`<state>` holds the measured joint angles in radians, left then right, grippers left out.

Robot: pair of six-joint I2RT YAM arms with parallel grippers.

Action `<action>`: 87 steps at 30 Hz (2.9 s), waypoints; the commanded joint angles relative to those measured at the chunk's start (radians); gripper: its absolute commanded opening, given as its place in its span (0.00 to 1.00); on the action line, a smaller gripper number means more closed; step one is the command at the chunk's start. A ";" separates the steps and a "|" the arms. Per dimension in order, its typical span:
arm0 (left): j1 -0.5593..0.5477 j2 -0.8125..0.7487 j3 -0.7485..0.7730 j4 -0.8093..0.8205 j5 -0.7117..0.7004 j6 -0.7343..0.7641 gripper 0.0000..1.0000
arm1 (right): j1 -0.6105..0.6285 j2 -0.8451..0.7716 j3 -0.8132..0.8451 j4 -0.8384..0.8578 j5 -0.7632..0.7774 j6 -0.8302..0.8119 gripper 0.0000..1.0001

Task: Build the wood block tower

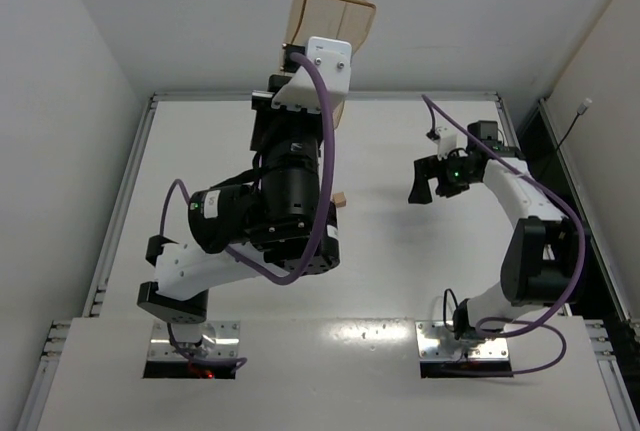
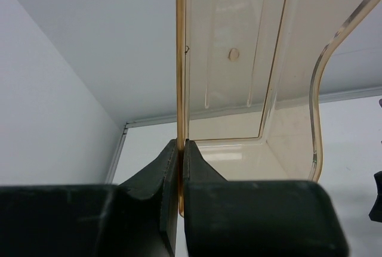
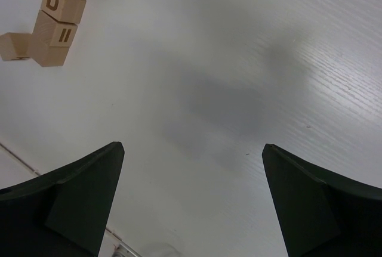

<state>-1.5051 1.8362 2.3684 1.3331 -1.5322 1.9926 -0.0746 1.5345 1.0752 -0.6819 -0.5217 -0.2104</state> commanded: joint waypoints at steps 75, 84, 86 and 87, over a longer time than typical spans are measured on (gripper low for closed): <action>0.025 0.020 0.566 0.102 -0.189 0.129 0.01 | 0.078 0.059 0.075 -0.025 -0.009 -0.035 1.00; 0.025 -0.181 -0.034 0.244 -0.054 0.289 0.00 | 0.078 0.029 0.065 -0.025 -0.009 -0.035 1.00; 0.025 -0.267 -0.256 0.098 -0.019 0.174 0.00 | 0.078 0.029 0.065 -0.025 -0.018 -0.035 1.00; 0.035 -0.340 -0.300 -0.209 -0.019 -0.029 0.00 | 0.078 0.029 0.065 -0.025 -0.018 -0.035 1.00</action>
<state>-1.4857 1.6878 2.1826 1.2831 -1.5303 1.9816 -0.0036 1.5951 1.1290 -0.7193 -0.5091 -0.2325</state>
